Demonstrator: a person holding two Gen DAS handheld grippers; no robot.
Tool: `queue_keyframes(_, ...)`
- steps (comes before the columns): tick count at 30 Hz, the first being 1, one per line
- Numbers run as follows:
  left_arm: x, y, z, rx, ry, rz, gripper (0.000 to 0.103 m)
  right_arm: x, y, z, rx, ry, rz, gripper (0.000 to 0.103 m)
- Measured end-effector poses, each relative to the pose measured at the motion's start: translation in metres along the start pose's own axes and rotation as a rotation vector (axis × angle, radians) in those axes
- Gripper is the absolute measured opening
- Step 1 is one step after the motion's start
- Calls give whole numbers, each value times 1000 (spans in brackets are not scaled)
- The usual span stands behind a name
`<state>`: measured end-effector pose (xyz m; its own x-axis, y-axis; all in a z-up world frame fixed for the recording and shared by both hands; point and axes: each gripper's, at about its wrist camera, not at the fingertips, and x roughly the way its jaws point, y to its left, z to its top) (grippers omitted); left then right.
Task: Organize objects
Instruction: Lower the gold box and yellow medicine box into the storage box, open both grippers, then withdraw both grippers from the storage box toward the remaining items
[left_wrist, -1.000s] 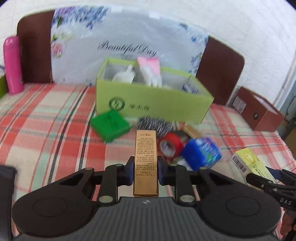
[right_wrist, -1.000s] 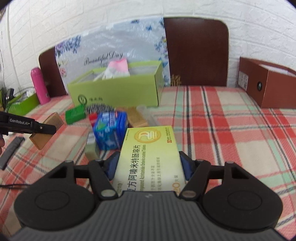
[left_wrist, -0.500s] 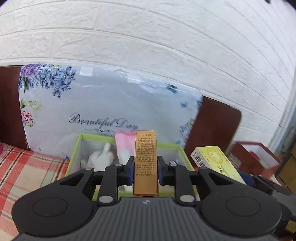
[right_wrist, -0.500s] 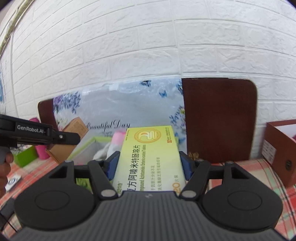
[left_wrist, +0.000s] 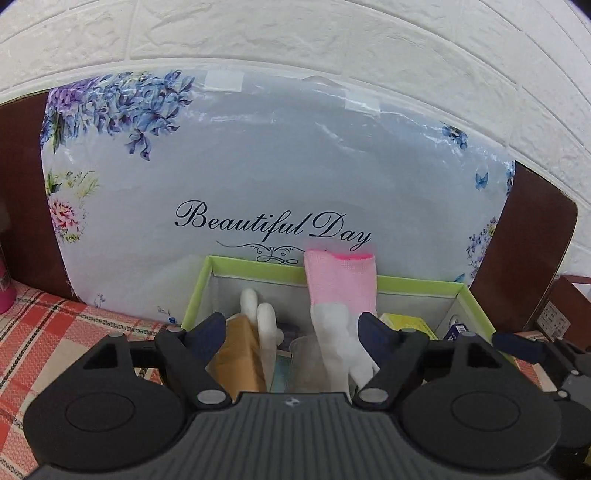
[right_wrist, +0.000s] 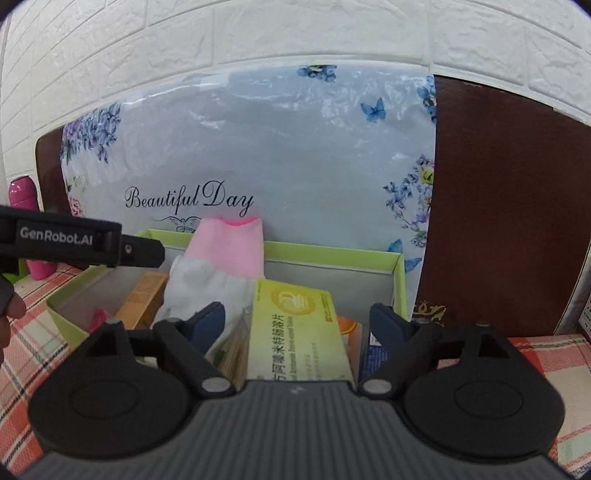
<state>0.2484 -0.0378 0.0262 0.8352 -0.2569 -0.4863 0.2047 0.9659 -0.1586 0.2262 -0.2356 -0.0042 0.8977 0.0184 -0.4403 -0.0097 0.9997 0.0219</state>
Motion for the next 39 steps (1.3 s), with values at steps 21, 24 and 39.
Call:
queue_keyframes(21, -108, -53, -44, 68, 54, 109, 84, -141, -18, -34, 150, -34, -51, 103)
queue_keyframes(24, -116, -54, -53, 68, 64, 108, 84, -149, -17, -47, 163, -12, -51, 103)
queue_keyframes(39, -139, -10, -119, -46, 202, 116, 84, -165, 11, -95, 106, 81, 30, 101)
